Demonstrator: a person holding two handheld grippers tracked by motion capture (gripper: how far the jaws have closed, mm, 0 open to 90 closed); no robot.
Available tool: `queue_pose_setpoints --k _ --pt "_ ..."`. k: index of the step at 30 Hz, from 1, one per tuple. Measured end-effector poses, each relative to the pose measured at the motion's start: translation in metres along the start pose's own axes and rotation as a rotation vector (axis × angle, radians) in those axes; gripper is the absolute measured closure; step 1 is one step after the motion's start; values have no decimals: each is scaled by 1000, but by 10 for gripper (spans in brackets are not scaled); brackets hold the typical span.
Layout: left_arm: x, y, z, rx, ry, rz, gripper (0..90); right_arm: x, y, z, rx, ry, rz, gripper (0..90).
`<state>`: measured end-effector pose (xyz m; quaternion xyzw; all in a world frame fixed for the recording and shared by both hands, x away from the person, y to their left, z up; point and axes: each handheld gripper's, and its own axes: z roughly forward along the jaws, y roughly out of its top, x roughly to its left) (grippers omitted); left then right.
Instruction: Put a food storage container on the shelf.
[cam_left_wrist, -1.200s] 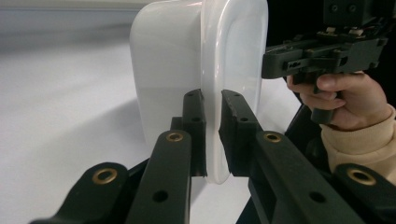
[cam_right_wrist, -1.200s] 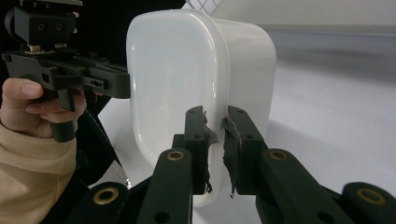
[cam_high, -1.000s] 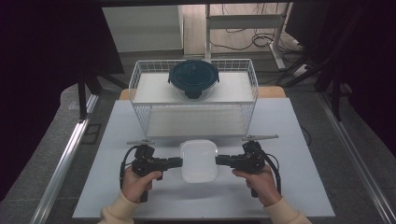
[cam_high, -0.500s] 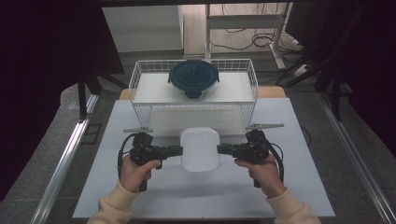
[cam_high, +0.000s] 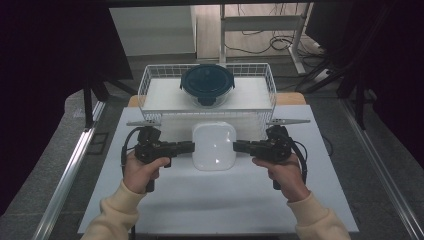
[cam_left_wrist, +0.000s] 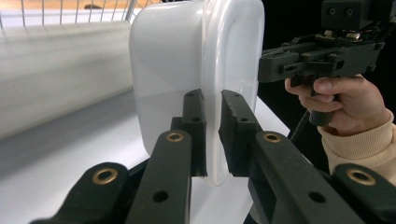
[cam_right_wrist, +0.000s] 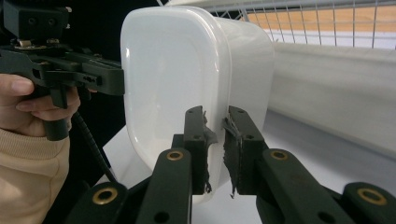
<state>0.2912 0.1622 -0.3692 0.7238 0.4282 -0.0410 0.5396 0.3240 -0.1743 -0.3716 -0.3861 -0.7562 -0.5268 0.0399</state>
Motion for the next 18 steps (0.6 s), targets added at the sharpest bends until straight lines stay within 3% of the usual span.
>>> queue_pose_setpoints --k 18 --pt "-8 35 -19 -40 10 42 808 17 39 -5 -31 -8 -49 785"
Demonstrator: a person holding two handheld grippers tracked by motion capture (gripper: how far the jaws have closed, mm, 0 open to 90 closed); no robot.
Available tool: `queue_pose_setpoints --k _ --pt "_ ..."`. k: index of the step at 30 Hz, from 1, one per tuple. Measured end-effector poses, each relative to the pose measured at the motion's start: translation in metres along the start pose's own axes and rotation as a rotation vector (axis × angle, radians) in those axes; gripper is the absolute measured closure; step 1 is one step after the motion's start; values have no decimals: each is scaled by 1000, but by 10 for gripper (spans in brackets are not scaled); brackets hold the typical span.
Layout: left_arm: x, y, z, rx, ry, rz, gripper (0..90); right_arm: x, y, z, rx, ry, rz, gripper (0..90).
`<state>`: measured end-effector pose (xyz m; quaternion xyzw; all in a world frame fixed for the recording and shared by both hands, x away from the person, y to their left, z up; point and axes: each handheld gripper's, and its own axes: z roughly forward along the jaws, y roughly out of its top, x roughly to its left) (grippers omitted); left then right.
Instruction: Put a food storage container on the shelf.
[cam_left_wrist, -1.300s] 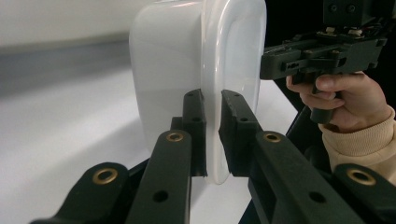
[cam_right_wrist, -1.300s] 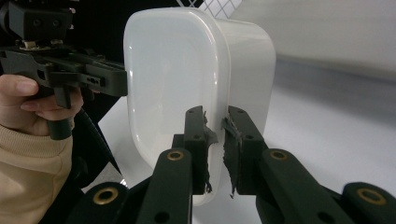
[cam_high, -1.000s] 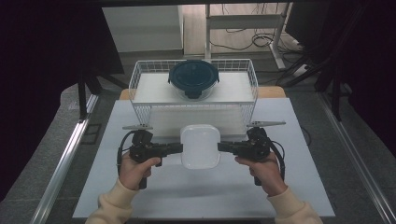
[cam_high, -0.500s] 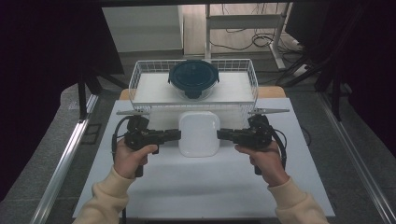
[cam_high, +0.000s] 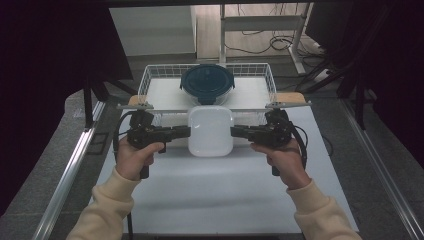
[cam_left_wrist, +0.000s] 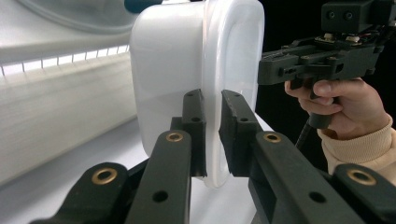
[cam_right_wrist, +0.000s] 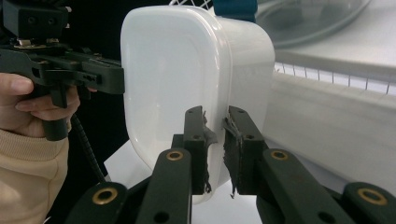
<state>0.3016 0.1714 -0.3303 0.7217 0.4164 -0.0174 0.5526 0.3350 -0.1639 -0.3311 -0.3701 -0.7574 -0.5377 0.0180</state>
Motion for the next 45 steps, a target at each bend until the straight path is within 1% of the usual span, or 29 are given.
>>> queue_pose_setpoints --k 5,10,17,24,30,33,35,38,41,45 --pt "-3 8 -5 -10 3 14 807 4 9 -3 -17 0 -17 786" --pt "-4 14 -9 -17 5 19 807 8 16 -3 -15 0 -27 785" --pt "-10 30 -15 -22 15 46 807 13 30 -7 -29 -5 -44 785" --pt "-10 45 -19 -24 30 51 806 15 47 -7 -31 -6 -53 786" --pt "-8 62 -22 -33 32 47 806 13 64 -5 -28 0 -52 786" --pt "-5 71 -23 -37 22 47 805 14 75 -5 -27 -6 -62 786" --pt "-3 76 -25 -42 14 47 806 14 81 -6 -33 0 -60 787" --pt "-1 85 -26 -47 11 47 806 14 92 -6 -32 0 -66 788" --pt "0 93 -29 -57 11 46 806 14 101 -5 -38 4 -62 788" --pt "3 104 -32 -68 1 40 806 14 115 -4 -47 10 -61 788"
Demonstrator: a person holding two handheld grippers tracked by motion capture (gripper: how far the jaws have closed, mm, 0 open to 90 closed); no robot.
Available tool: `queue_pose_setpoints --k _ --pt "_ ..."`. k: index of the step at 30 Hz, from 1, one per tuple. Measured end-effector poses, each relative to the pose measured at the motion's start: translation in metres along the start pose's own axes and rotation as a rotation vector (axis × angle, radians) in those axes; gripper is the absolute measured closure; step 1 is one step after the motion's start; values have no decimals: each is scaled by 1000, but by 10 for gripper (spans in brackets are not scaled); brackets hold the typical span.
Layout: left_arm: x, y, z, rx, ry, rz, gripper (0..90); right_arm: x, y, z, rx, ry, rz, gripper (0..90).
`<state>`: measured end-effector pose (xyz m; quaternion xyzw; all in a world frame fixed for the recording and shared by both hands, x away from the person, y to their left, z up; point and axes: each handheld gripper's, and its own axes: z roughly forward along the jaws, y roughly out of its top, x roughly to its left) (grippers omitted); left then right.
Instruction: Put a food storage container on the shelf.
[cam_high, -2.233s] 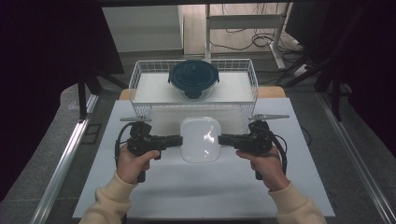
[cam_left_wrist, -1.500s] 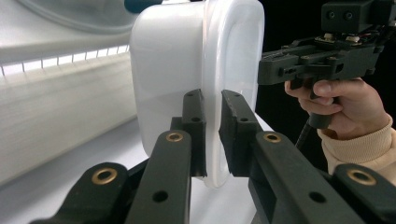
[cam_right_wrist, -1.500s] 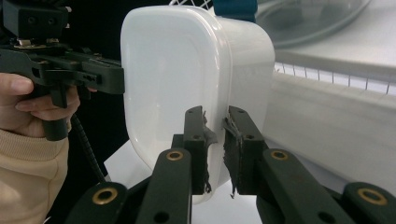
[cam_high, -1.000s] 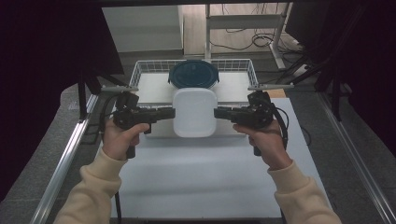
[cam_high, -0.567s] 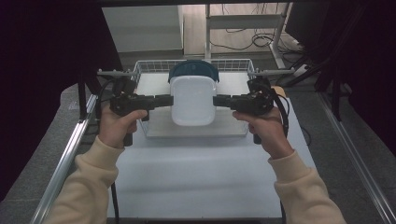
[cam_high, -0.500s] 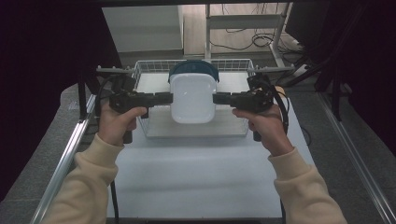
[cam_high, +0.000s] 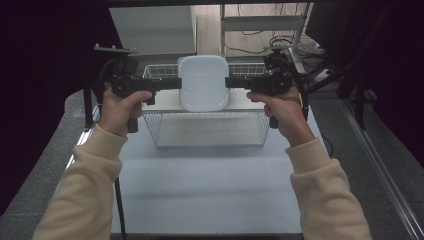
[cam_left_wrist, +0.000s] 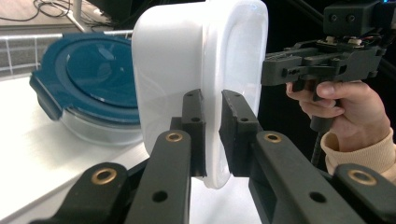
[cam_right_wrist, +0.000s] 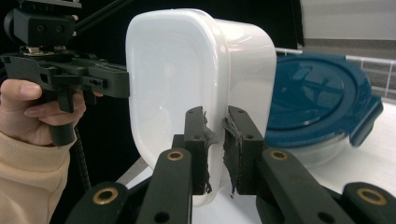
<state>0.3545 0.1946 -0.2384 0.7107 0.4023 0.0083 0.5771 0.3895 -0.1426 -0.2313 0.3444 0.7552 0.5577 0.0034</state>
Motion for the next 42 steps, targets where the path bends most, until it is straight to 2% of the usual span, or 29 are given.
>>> queue_pose_setpoints --k 11,16,20,24,27,30,33,37,40,42 --pt "21 31 10 0 -14 -35 805 -18 32 10 0 -8 32 788" --pt "32 34 16 3 -32 -65 805 -25 38 14 7 -11 48 787" --pt "39 34 23 9 -28 -91 805 -33 38 20 27 -16 81 786" --pt "51 35 33 17 -44 -141 804 -43 39 25 48 -28 117 781" --pt "62 39 37 7 -72 -188 806 -54 43 29 48 -10 165 773" --pt "76 43 41 5 -89 -263 800 -61 49 34 59 7 200 756" --pt "86 46 47 -1 -90 -310 779 -68 54 43 71 -4 232 724" --pt "99 47 54 -15 -100 -365 762 -86 57 53 79 18 333 703" --pt "109 46 58 -21 -116 -403 752 -96 56 59 64 38 389 691" --pt "113 44 60 -15 -104 -411 744 -101 55 63 61 43 419 684"
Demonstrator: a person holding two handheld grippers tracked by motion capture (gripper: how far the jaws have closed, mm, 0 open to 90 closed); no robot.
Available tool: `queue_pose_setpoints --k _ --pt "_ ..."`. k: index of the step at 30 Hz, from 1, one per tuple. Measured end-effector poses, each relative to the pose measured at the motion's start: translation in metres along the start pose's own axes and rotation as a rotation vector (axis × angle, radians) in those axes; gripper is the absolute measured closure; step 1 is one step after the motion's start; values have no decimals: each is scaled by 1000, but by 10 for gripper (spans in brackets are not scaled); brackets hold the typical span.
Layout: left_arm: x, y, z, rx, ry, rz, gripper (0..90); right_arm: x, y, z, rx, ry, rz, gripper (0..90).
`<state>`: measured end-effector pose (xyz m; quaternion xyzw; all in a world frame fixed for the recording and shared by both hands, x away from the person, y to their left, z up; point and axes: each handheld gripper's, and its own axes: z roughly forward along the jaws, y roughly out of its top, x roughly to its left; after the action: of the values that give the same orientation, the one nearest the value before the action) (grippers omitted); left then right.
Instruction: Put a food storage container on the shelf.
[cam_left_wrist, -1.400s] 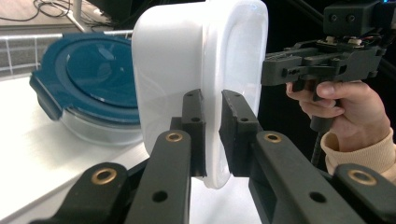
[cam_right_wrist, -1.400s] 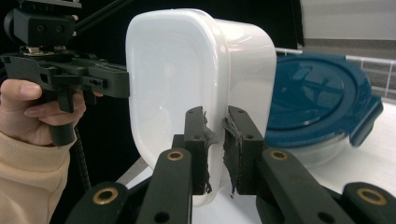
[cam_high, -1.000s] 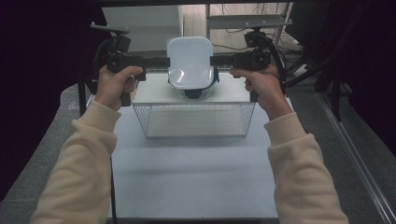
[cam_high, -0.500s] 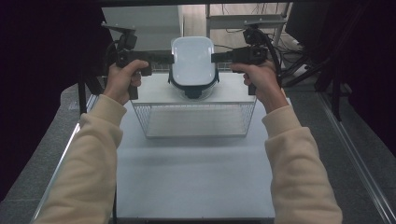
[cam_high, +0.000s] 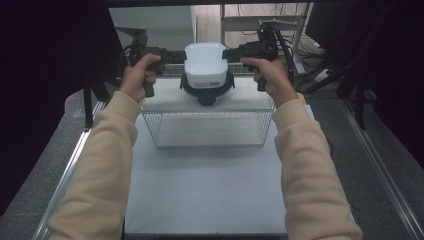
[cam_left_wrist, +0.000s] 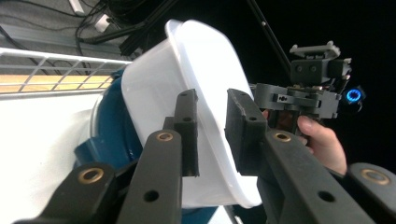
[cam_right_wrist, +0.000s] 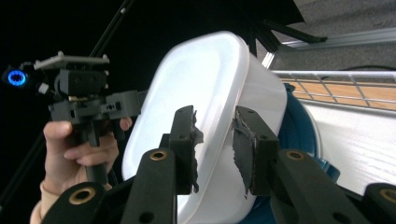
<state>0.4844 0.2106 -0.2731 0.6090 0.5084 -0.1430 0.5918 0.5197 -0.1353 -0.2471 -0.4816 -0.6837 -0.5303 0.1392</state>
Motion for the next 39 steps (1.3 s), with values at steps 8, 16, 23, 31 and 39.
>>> queue_pose_setpoints --k 8,16,23,31,39 --pt "1 -2 2 -28 -6 11 735 -4 -2 1 -26 -1 8 675" --pt "-37 -22 -19 -100 101 222 391 15 -21 -25 -113 -40 -181 393" --pt "-52 -72 -46 -104 154 364 301 23 -65 -61 -130 -73 -385 335" --pt "-40 -146 -59 -70 230 453 258 11 -132 -80 -92 -84 -509 285" --pt "13 -222 -51 -1 301 425 256 -29 -212 -74 -70 -106 -560 212"
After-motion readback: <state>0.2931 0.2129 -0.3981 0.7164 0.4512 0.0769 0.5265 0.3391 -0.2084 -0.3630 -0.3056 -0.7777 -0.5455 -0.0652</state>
